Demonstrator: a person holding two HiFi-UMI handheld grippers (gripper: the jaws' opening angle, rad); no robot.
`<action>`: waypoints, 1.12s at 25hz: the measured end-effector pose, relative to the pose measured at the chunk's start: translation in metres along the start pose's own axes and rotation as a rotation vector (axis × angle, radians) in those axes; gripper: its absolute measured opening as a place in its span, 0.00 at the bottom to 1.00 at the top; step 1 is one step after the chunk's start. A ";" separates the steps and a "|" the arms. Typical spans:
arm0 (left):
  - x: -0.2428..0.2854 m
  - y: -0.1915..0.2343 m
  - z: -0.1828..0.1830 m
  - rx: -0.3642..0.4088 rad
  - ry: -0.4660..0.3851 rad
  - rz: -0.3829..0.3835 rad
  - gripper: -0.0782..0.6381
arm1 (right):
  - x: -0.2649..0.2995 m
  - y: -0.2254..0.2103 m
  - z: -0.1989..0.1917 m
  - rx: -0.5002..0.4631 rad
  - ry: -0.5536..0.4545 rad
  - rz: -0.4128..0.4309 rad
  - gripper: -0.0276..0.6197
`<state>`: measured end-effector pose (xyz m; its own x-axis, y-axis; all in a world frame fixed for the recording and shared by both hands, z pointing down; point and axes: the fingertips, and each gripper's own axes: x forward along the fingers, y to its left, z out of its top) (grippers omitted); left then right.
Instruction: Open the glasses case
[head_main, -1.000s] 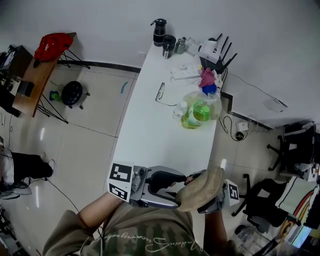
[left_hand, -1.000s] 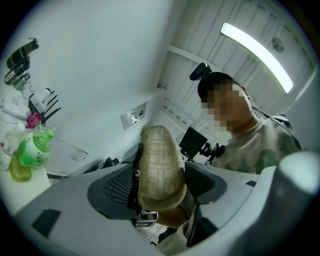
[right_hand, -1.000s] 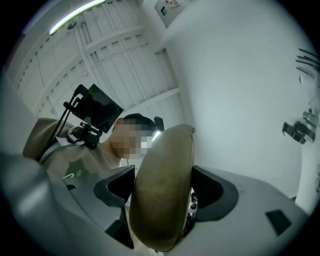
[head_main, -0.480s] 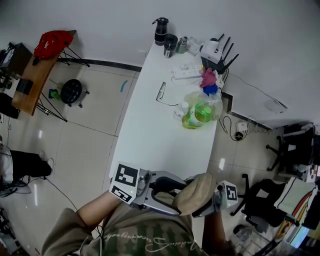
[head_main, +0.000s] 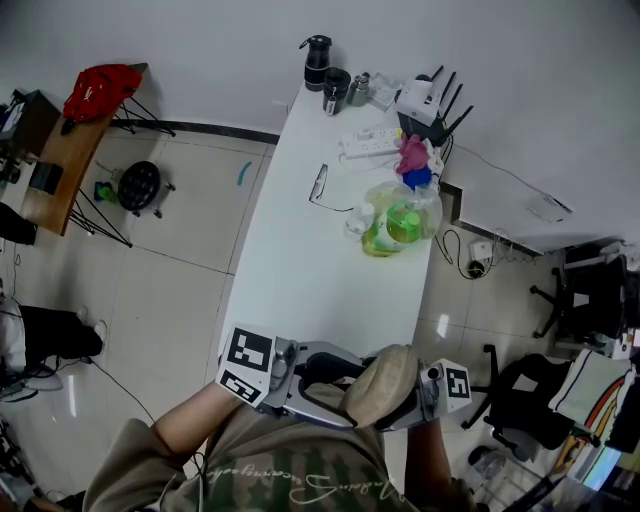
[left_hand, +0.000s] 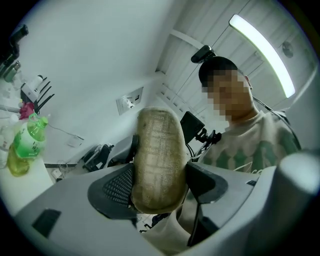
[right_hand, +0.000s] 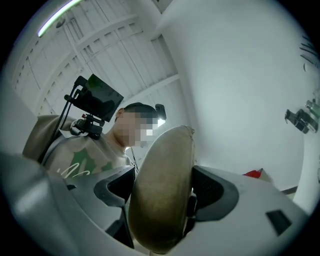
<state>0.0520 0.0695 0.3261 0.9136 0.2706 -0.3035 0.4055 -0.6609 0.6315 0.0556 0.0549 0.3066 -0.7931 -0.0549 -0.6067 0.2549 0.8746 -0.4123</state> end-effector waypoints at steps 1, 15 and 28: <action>-0.001 0.002 -0.001 -0.007 0.003 0.008 0.59 | -0.001 -0.002 -0.001 0.008 0.002 -0.008 0.59; -0.044 0.023 0.000 0.109 -0.051 0.135 0.59 | -0.003 -0.048 -0.023 0.139 0.120 -0.294 0.59; -0.052 0.038 -0.003 0.159 0.053 0.288 0.59 | -0.002 -0.061 -0.026 0.078 0.234 -0.440 0.59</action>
<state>0.0200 0.0327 0.3680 0.9920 0.0898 -0.0883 0.1242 -0.8154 0.5654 0.0270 0.0144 0.3508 -0.9352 -0.2927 -0.1993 -0.0974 0.7537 -0.6499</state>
